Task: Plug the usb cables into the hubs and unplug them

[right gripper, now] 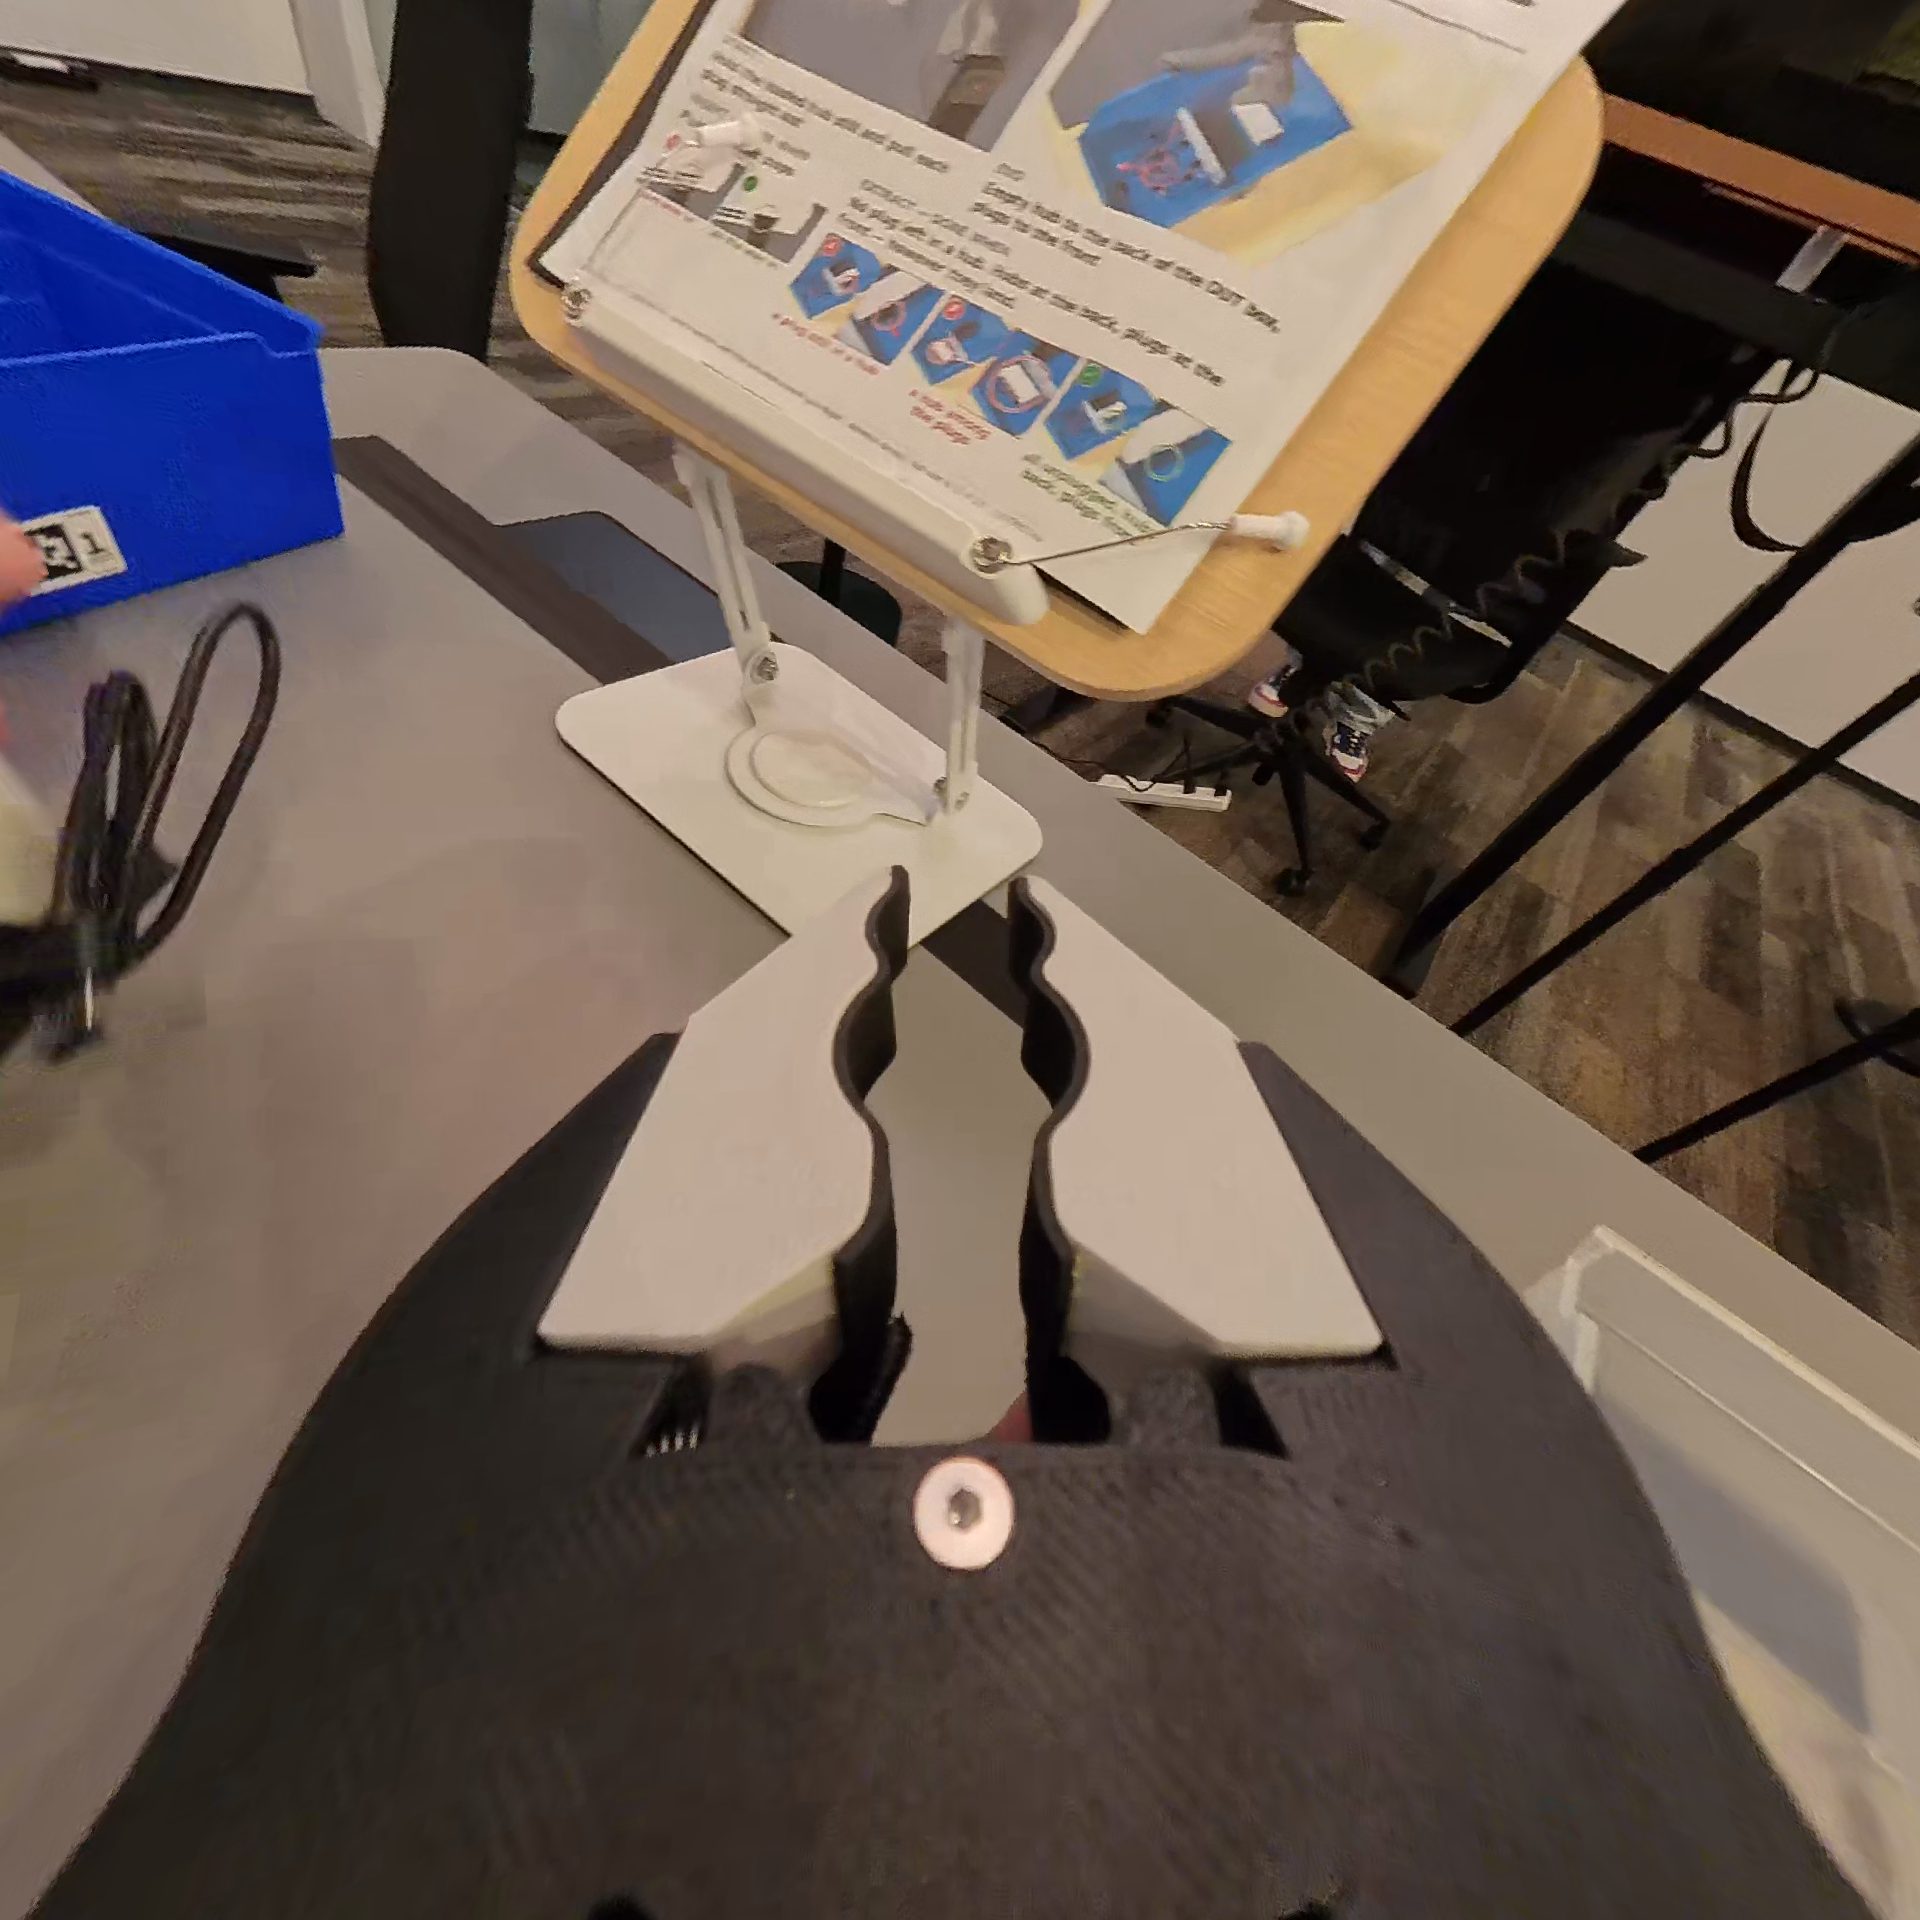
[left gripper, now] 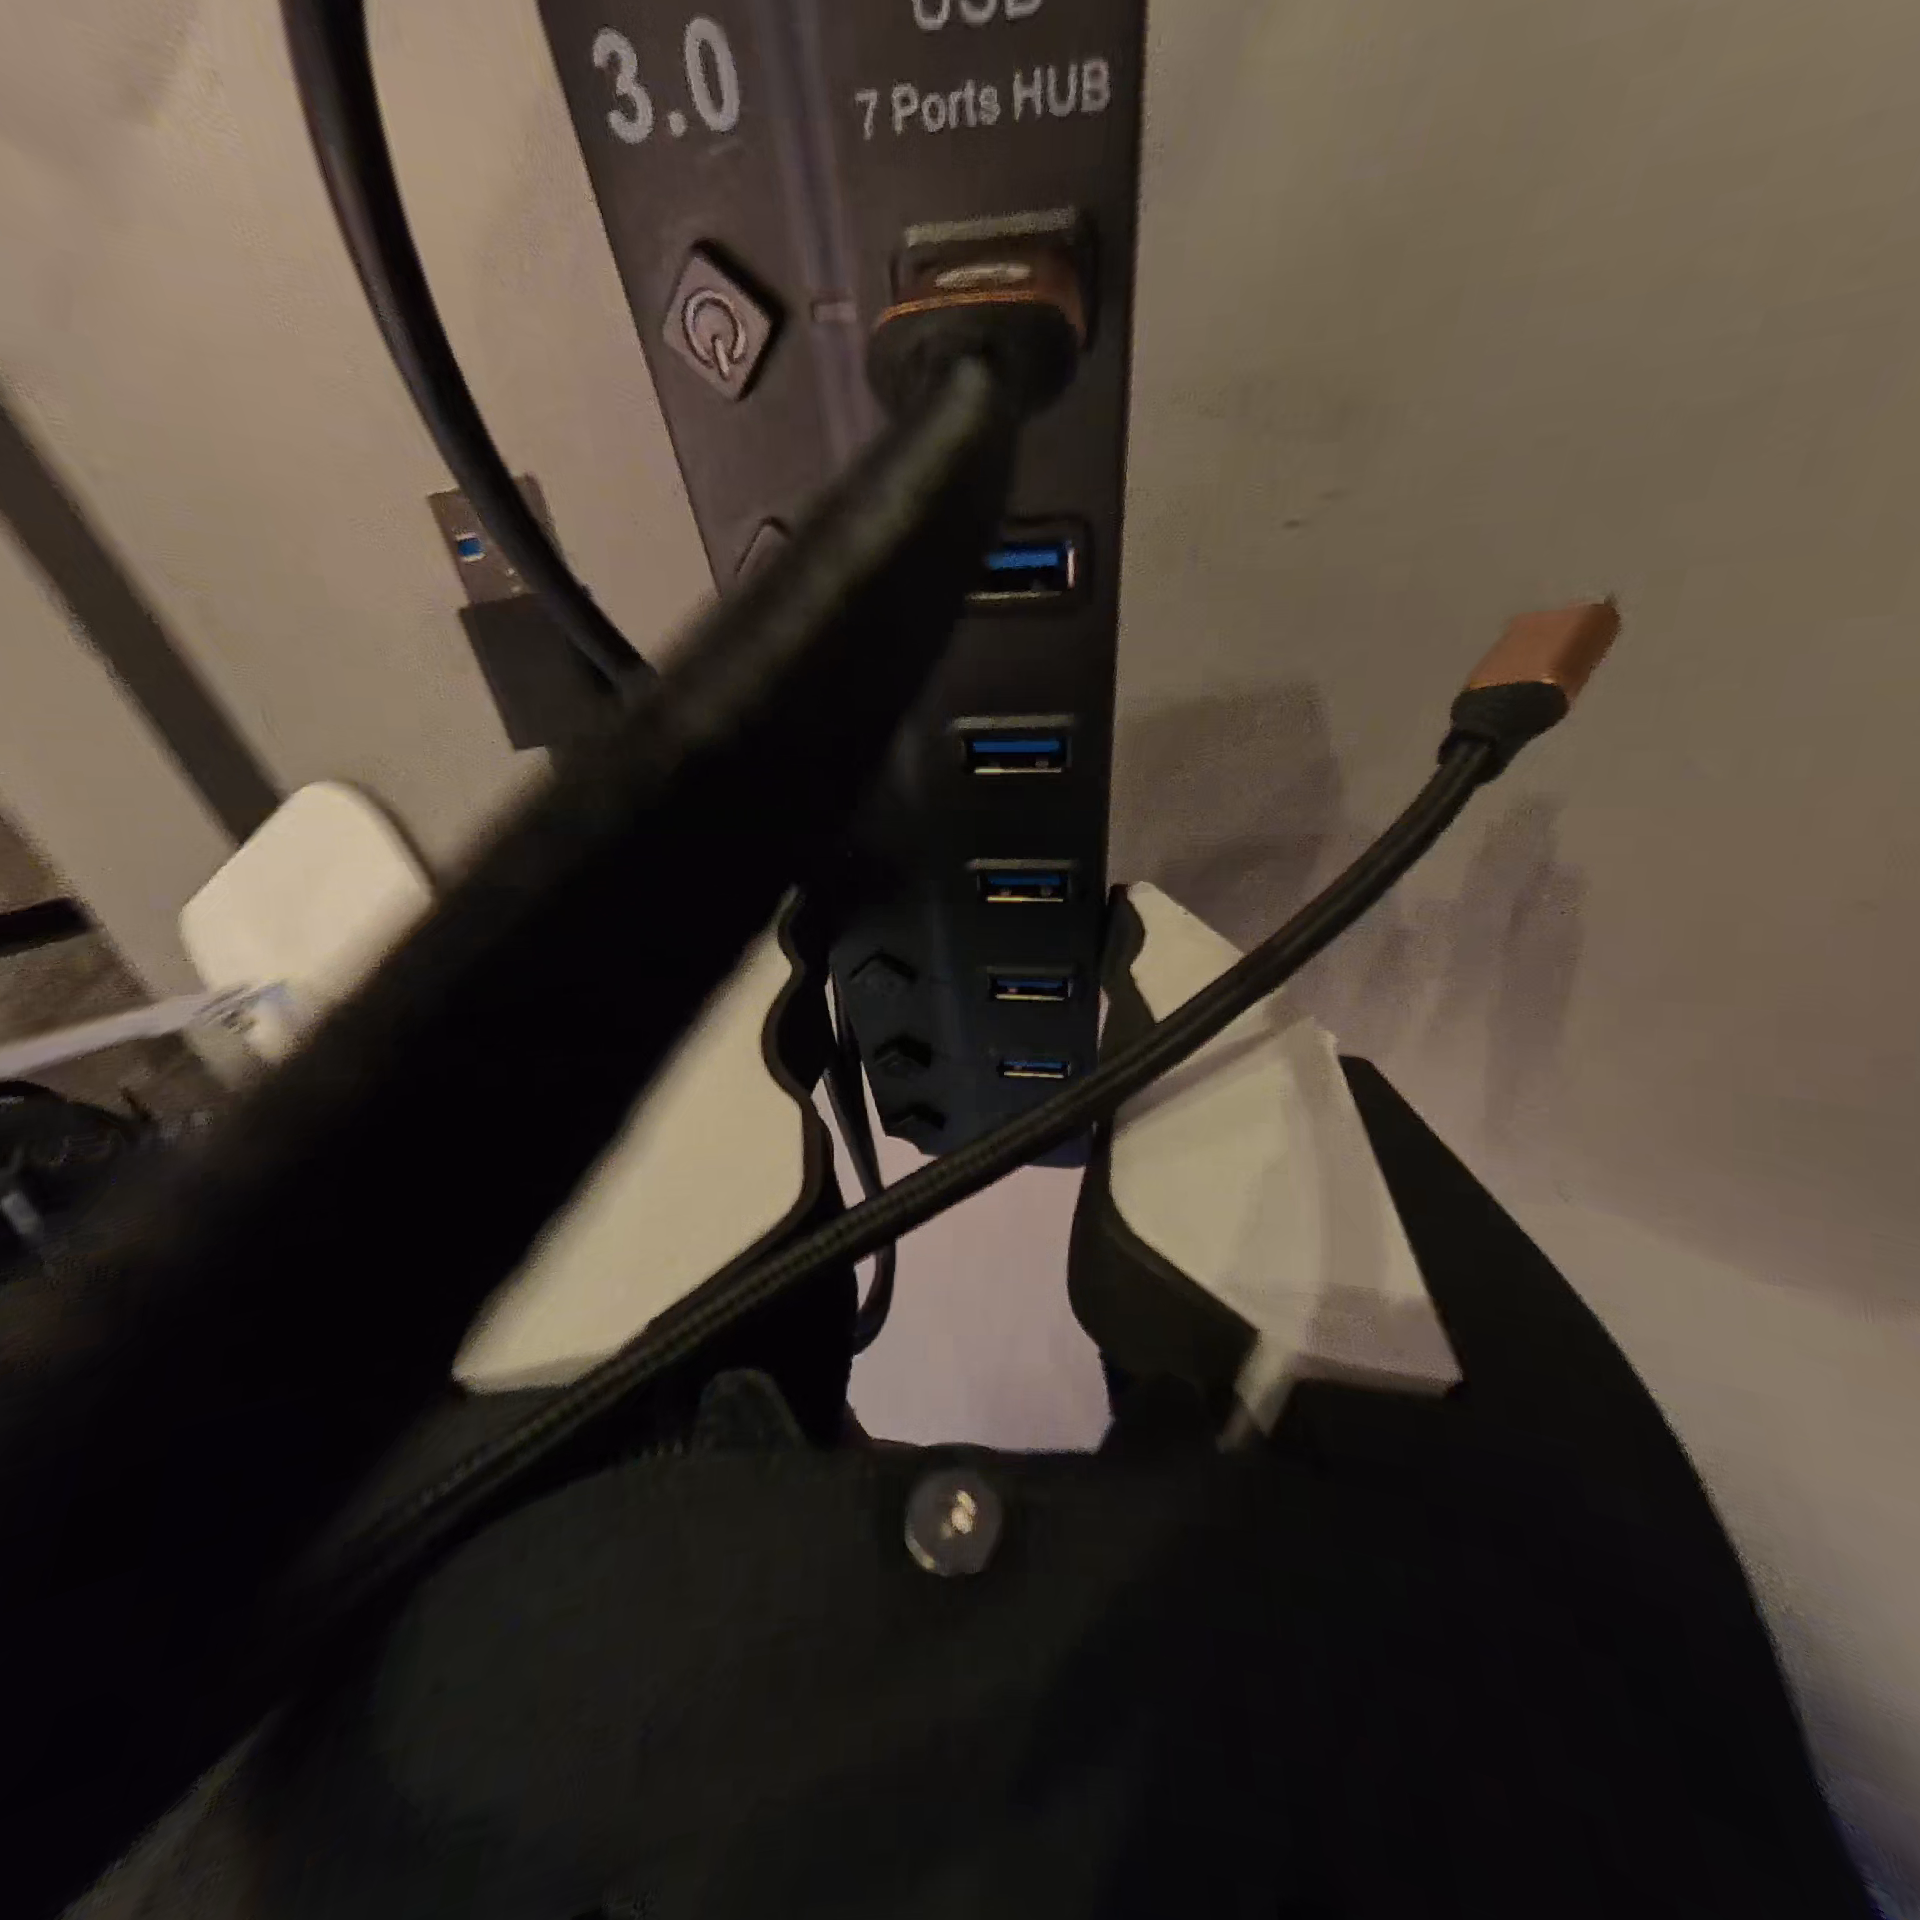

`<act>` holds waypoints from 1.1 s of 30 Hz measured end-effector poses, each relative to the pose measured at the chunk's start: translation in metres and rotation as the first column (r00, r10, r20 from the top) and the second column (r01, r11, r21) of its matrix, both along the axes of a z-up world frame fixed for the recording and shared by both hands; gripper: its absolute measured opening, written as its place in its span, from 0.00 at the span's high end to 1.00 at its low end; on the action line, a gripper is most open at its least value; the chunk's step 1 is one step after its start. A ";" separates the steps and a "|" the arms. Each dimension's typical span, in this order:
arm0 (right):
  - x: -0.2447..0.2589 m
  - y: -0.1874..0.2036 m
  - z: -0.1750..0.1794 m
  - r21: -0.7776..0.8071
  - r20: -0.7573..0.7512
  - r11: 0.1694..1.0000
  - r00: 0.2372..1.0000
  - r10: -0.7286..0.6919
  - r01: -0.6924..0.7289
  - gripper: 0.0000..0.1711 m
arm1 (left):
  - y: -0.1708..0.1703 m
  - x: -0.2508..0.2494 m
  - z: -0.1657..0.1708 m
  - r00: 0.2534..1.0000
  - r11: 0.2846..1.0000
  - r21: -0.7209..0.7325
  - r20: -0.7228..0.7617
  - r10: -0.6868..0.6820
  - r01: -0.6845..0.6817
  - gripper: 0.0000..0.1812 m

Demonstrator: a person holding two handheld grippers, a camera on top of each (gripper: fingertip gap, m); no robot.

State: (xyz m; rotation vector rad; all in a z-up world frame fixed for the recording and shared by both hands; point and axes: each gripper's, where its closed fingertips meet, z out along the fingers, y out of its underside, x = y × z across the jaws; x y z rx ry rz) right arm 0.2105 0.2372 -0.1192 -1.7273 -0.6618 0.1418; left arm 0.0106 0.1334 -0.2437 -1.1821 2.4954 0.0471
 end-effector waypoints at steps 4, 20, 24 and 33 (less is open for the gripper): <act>0.009 0.001 -0.001 -0.004 -0.002 1.000 1.000 -0.022 0.022 0.91 | -0.019 0.005 -0.038 0.989 0.999 0.013 -0.140 -0.042 0.044 0.72; -0.030 0.003 -0.026 -0.095 0.166 0.995 0.986 0.027 -0.011 0.89 | -0.042 0.013 -0.044 0.997 1.000 -0.025 -0.073 0.008 -0.010 0.65; -0.028 0.001 -0.003 -0.077 0.210 0.996 0.977 -0.031 0.048 0.89 | -0.045 0.014 -0.027 0.996 0.997 -0.053 0.075 0.054 -0.050 0.58; -0.060 -0.043 0.061 0.037 0.264 0.994 0.958 -0.112 0.106 0.89 | -0.049 0.013 0.021 0.919 0.997 -0.028 0.385 0.082 -0.077 0.54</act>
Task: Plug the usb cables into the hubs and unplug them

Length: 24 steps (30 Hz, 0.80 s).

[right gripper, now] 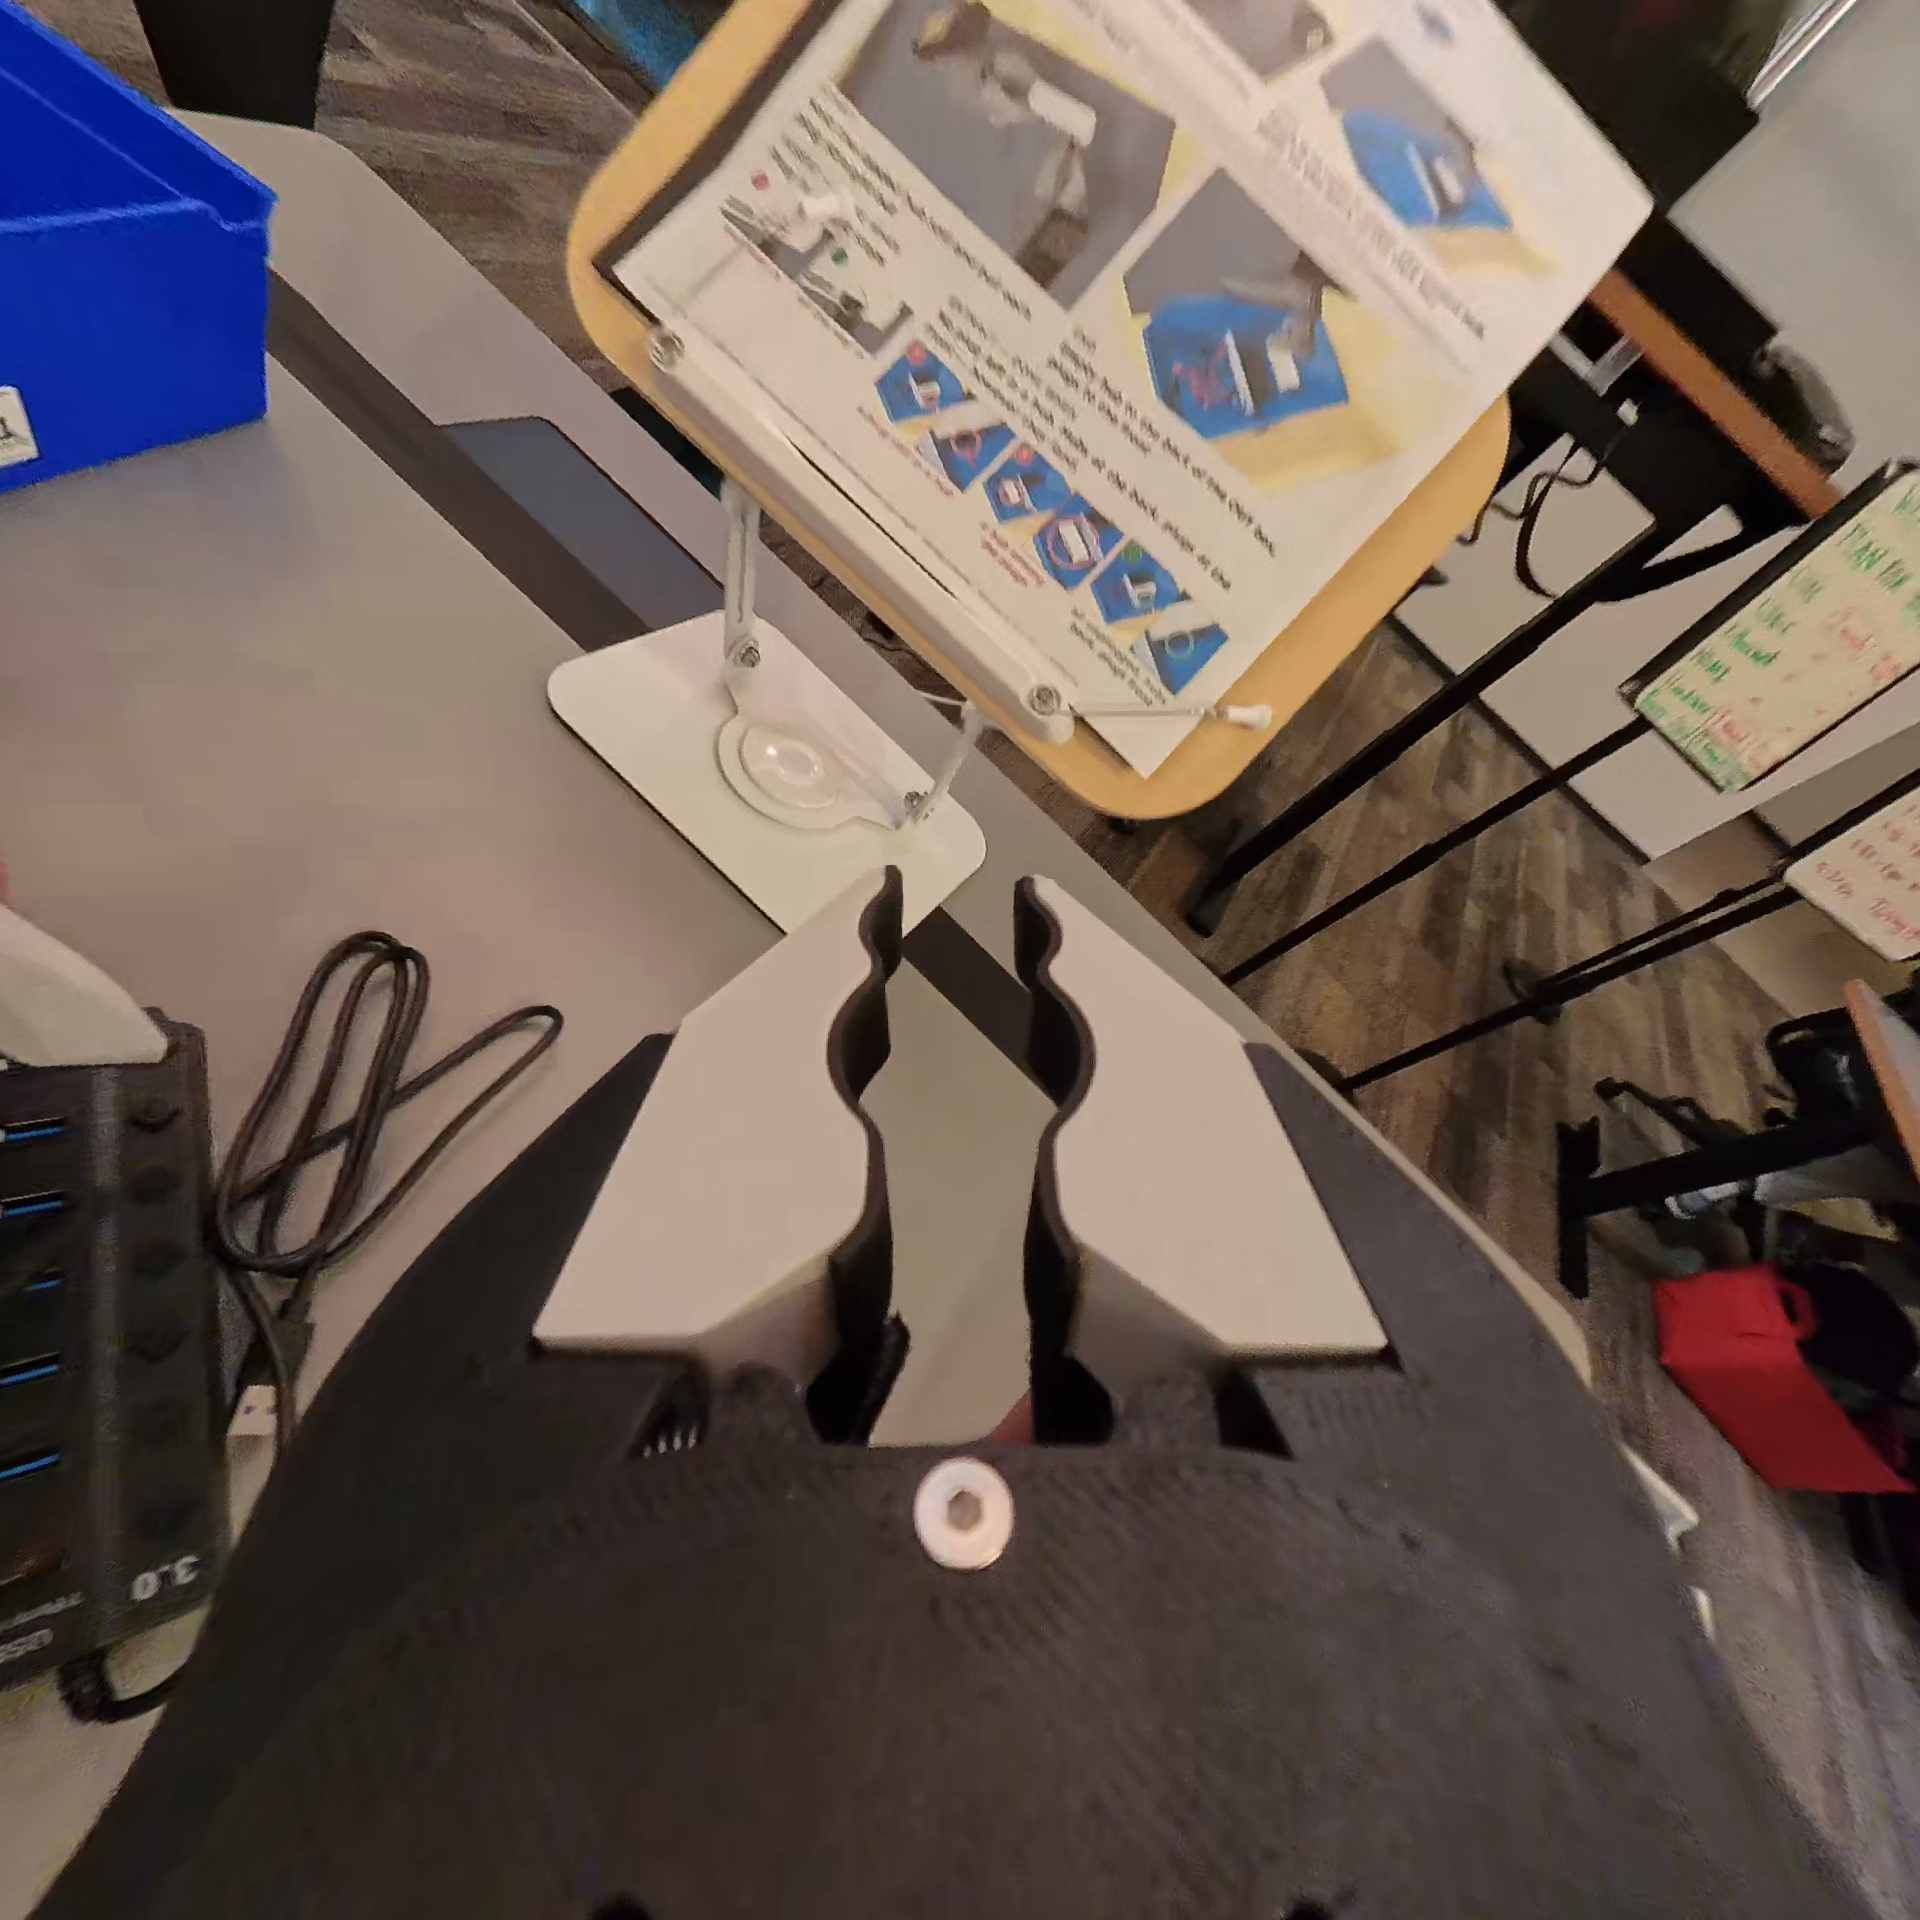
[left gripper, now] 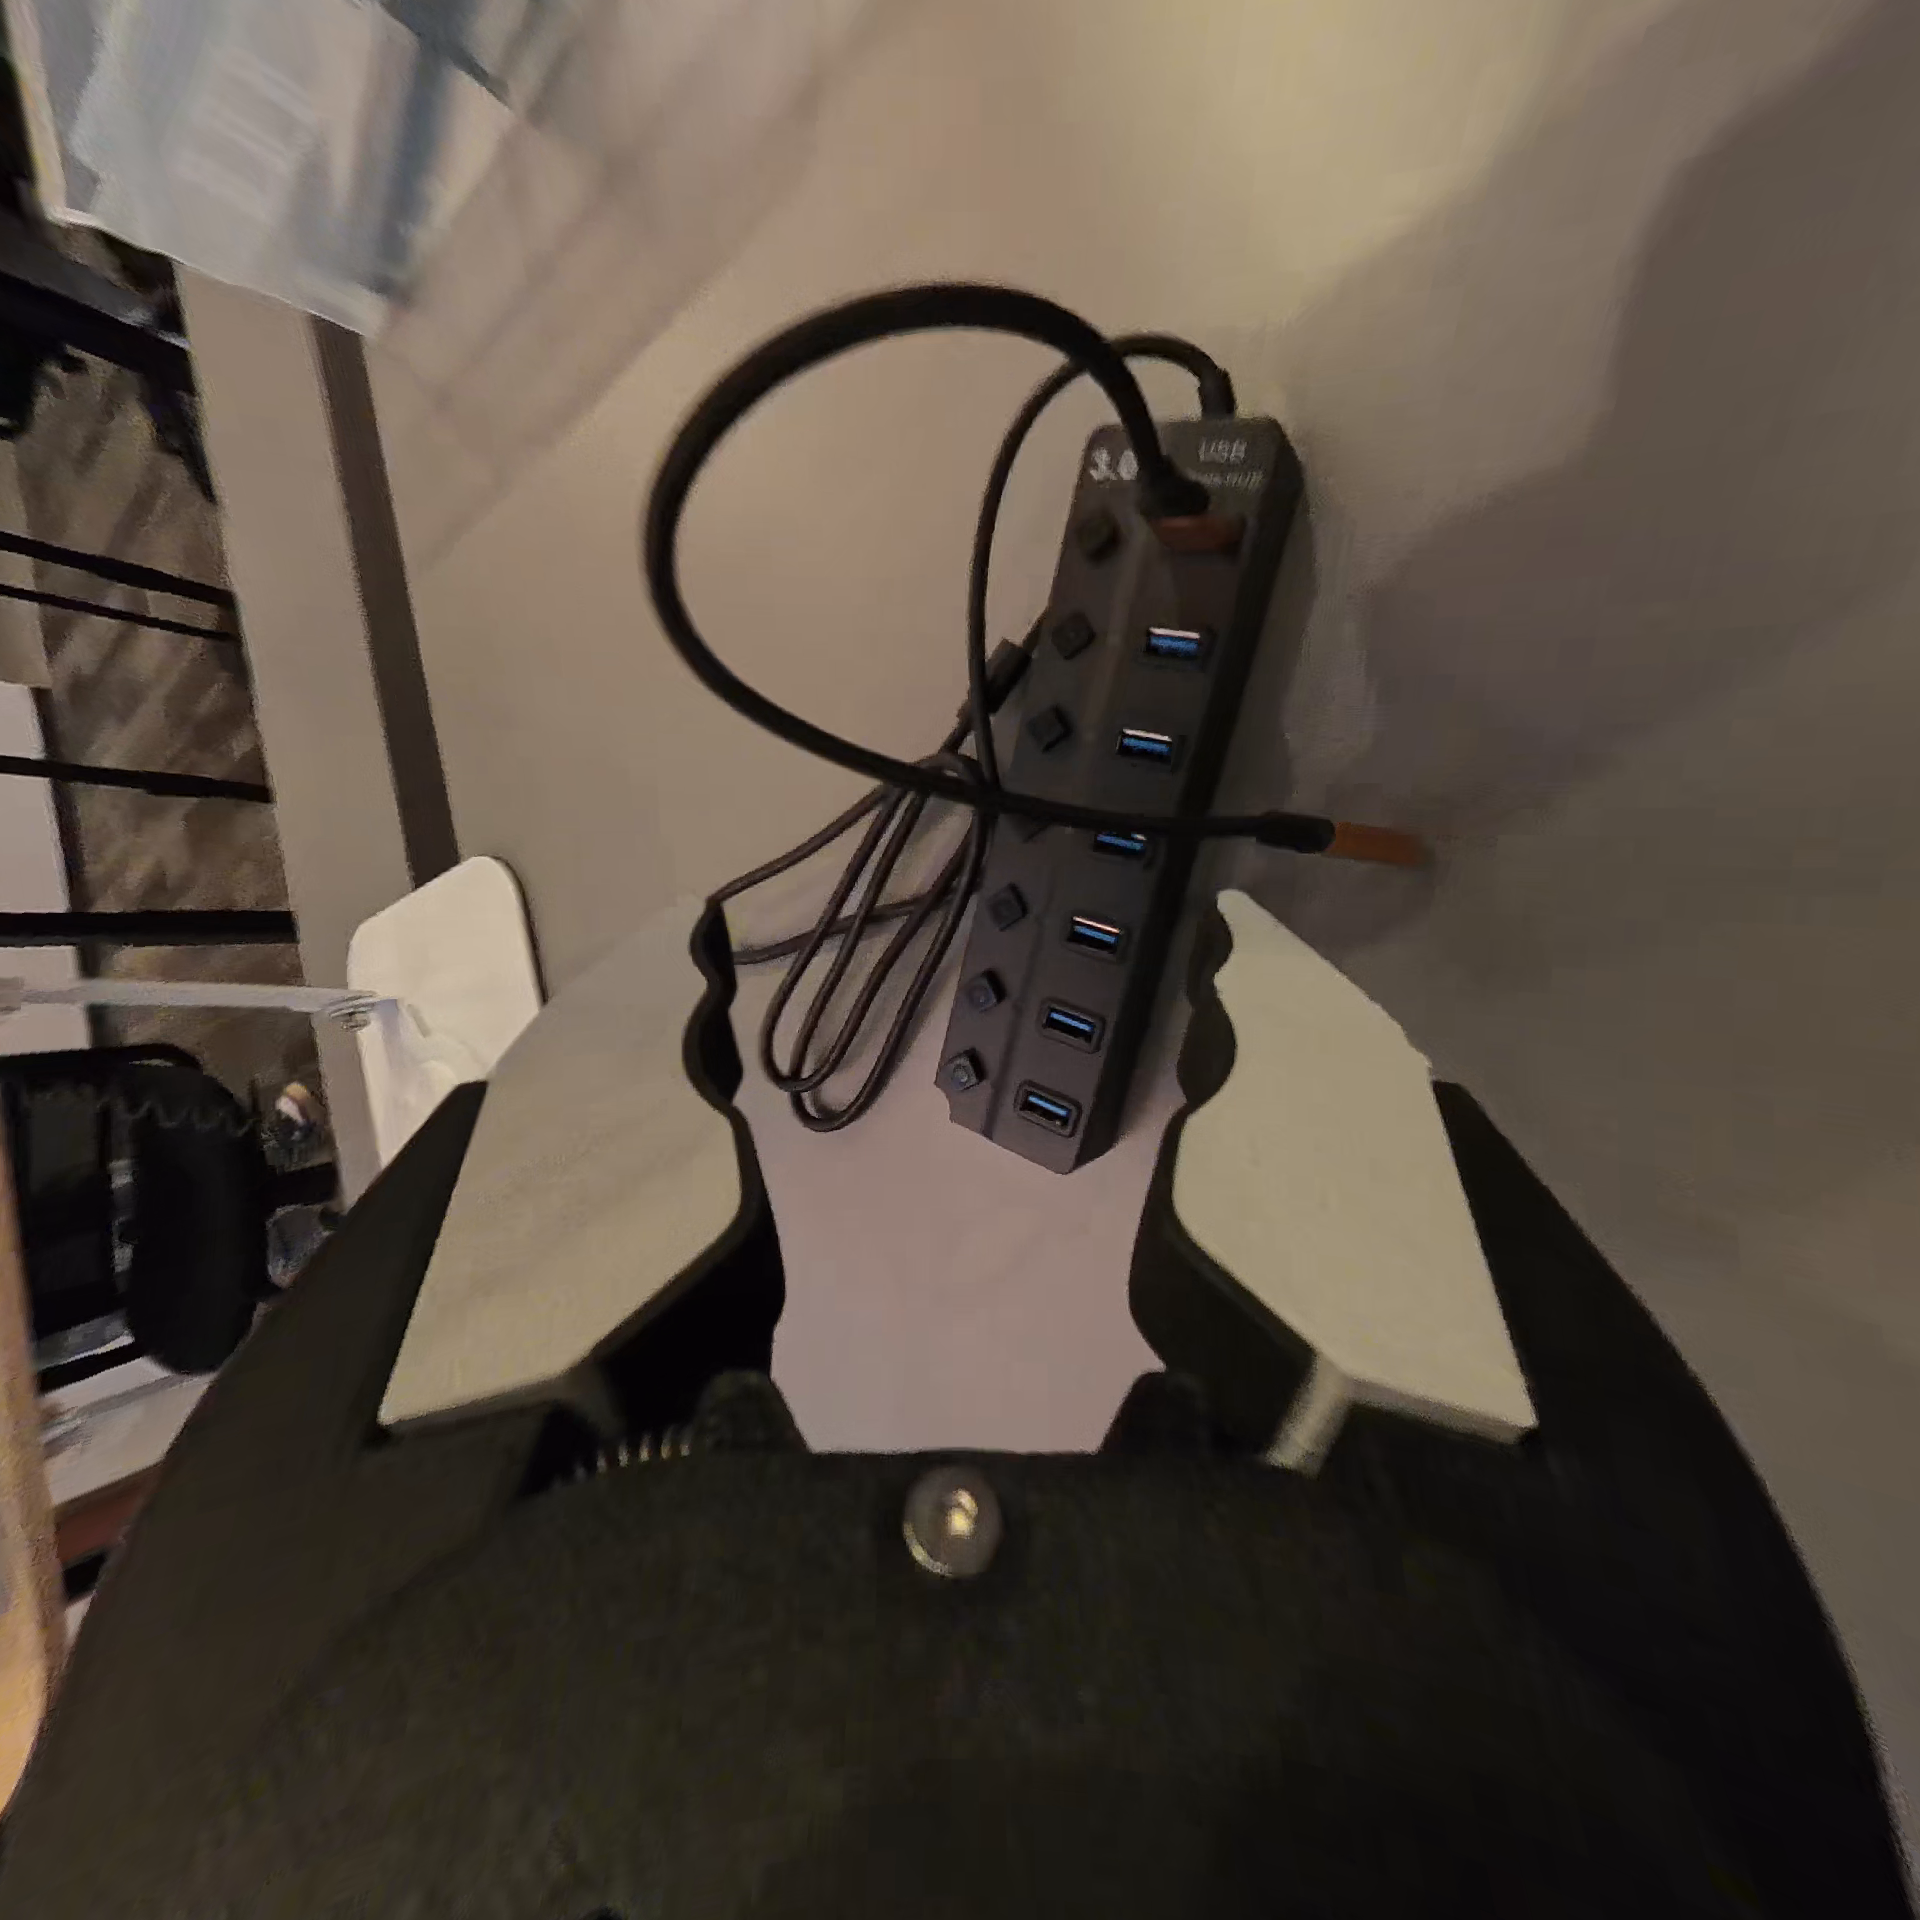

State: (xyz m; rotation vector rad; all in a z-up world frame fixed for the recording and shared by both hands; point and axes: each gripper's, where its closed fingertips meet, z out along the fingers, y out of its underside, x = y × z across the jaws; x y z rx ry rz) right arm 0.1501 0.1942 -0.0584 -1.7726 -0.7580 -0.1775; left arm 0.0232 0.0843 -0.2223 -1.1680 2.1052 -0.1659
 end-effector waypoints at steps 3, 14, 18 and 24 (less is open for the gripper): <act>-0.021 -0.016 0.013 0.033 0.005 0.999 1.000 0.030 -0.030 0.89 | 0.000 -0.002 0.023 0.995 0.999 0.036 0.096 0.023 -0.027 0.58; -0.076 -0.059 0.039 0.140 -0.018 0.974 0.983 0.183 -0.179 0.89 | -0.021 -0.040 0.076 0.943 0.994 0.036 0.320 0.089 -0.106 1.00; -0.072 -0.077 0.035 0.152 -0.039 0.967 0.976 0.212 -0.204 0.89 | -0.022 -0.048 0.060 0.929 0.986 -0.003 0.336 0.158 -0.166 0.98; -0.050 -0.102 0.019 0.163 -0.064 0.965 0.974 0.216 -0.204 0.89 | -0.020 -0.052 0.034 0.922 0.969 -0.092 0.299 0.248 -0.231 0.78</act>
